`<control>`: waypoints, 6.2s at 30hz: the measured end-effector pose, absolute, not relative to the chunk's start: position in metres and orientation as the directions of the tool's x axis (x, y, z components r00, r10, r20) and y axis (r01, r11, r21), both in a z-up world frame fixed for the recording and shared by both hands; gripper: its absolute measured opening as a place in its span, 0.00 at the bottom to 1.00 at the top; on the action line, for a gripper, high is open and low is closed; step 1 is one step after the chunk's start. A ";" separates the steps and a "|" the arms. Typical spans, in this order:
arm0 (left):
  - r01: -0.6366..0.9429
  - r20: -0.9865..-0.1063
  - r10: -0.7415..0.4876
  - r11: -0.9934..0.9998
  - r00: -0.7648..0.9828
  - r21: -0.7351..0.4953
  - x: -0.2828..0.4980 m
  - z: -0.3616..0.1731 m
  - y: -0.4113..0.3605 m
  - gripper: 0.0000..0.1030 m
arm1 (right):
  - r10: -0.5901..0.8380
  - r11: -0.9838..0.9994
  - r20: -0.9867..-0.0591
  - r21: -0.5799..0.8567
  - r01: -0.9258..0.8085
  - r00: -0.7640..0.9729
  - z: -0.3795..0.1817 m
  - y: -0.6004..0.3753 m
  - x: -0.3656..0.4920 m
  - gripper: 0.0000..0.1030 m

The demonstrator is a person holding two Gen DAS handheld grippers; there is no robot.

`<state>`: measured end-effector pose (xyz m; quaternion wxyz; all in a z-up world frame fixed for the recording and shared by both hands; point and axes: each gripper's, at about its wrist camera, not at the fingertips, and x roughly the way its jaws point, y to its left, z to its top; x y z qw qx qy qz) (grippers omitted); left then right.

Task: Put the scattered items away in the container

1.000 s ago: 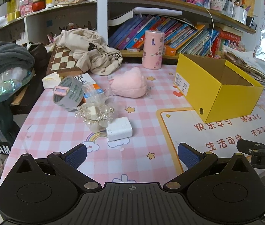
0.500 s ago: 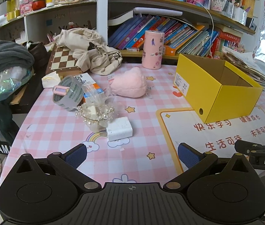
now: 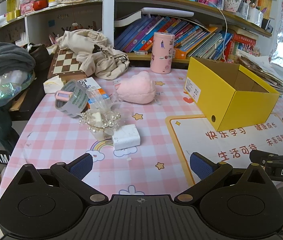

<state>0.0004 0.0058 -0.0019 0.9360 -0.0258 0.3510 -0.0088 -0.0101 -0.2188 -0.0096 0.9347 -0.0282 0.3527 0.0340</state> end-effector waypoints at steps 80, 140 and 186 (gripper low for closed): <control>0.098 -0.620 -0.104 0.994 0.777 -0.044 -0.023 0.006 0.002 1.00 | 0.060 0.992 -0.656 -0.044 -0.118 0.752 -0.005 -0.201 -0.030 1.00; -0.422 -0.668 0.193 0.884 0.718 -0.199 0.036 -0.011 0.085 0.96 | 0.555 0.573 -0.752 0.037 -0.819 0.355 -0.048 -0.043 0.119 0.77; -0.325 -0.658 0.032 0.887 0.752 -0.329 0.068 -0.013 0.085 0.18 | 0.479 0.722 -0.758 0.054 -0.690 0.442 -0.041 -0.101 0.124 0.62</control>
